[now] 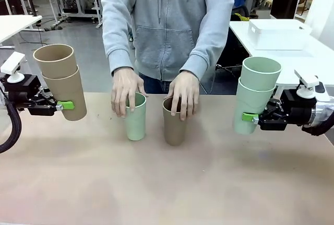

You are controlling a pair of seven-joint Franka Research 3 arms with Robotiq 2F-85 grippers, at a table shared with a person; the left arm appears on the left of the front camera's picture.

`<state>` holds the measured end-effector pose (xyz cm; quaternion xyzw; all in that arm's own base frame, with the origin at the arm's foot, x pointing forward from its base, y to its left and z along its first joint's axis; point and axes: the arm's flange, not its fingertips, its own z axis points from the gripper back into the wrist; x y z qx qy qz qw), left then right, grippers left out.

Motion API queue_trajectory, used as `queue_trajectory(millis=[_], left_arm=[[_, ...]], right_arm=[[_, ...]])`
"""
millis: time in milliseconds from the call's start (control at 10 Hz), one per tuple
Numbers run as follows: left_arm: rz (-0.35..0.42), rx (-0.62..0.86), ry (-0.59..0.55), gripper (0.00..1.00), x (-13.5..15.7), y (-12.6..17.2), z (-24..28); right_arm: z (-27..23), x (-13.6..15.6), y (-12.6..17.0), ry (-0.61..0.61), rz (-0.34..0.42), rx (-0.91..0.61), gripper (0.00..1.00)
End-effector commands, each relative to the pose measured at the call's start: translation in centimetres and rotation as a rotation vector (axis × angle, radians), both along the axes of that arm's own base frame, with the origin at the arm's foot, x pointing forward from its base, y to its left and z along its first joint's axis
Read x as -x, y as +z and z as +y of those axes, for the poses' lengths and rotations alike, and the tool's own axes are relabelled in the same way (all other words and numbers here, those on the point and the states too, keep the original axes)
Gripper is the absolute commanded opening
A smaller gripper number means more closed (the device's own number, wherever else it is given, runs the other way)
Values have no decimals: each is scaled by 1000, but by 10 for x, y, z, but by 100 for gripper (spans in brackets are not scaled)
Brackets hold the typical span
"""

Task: Stack the cups and store them in the basket.
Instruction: Place the stack of Reusable plastic cups into the Pantry Basket.

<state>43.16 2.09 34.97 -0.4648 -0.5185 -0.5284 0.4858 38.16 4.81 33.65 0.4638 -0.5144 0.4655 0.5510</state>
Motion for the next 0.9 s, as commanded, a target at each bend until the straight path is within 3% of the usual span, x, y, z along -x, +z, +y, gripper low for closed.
queue_trajectory(millis=[0,800], left_arm=[[-8,2,-4,84,1,4,0],[-8,2,-4,84,1,4,0]], right_arm=[[-1,-1,2,-4,-6,-1,84],[-1,-1,2,-4,-6,-1,84]])
